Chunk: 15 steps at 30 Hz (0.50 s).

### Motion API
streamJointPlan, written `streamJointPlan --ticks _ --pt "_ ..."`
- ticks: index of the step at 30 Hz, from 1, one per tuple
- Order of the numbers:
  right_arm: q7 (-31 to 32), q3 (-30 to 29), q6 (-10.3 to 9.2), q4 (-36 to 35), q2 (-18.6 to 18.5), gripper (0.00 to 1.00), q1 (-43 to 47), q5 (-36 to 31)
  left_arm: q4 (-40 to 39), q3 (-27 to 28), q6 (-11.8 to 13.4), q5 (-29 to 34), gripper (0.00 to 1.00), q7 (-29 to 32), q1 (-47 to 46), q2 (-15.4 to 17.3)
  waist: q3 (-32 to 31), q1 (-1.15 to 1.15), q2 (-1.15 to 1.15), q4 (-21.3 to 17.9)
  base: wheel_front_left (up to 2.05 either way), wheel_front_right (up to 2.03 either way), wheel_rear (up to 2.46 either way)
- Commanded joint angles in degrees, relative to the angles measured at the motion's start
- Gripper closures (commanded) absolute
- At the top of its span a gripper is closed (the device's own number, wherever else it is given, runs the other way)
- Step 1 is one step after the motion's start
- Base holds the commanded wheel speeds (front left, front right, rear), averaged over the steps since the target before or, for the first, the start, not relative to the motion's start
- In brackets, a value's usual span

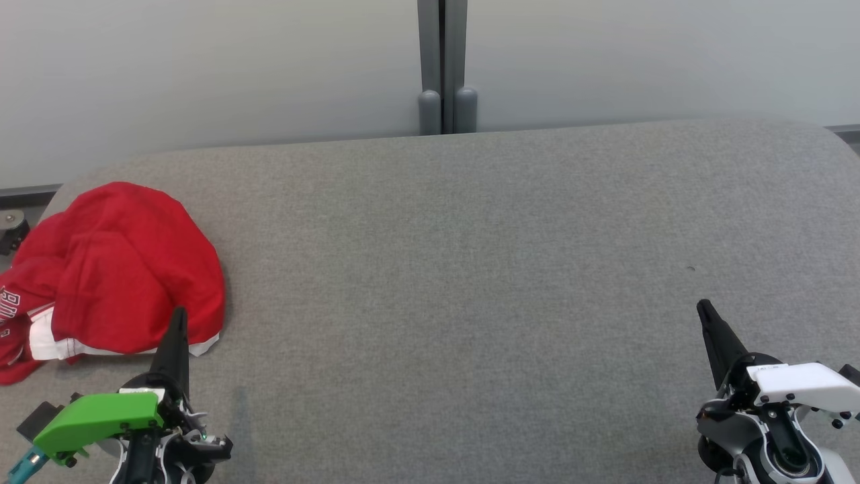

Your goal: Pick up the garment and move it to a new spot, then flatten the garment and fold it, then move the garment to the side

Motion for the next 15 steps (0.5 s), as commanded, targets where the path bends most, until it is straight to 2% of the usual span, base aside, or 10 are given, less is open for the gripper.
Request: streamJointPlan --ticks 1,12,13,15 --pt "0.2 -0.1 -0.02 -0.1 -0.3 1.0 -0.4 0.1 -0.2 0.1 0.1 -0.2 1.0 0.3 -0.5 0.4 0.0 0.0 0.0 0.0 0.0 0.0 0.0" --pt "0.2 -0.1 -0.02 -0.1 -0.3 1.0 -0.4 0.1 -0.2 0.1 0.1 -0.2 1.0 0.3 -0.5 0.4 0.0 0.0 0.0 0.0 0.0 0.0 0.0" --pt "0.0 0.0 0.0 0.0 0.0 0.0 0.0 0.0 0.0 0.0 0.0 0.0 0.0 0.0 0.0 0.0 0.0 0.0 0.0 0.0 0.0 0.0 0.0" --pt "0.0 0.1 -0.02 0.9 0.3 0.0 0.6 0.0 1.0 -0.1 0.0 0.0 0.0 -0.1 0.5 -0.2 0.0 0.0 0.0 0.0 0.0 0.0 0.0"
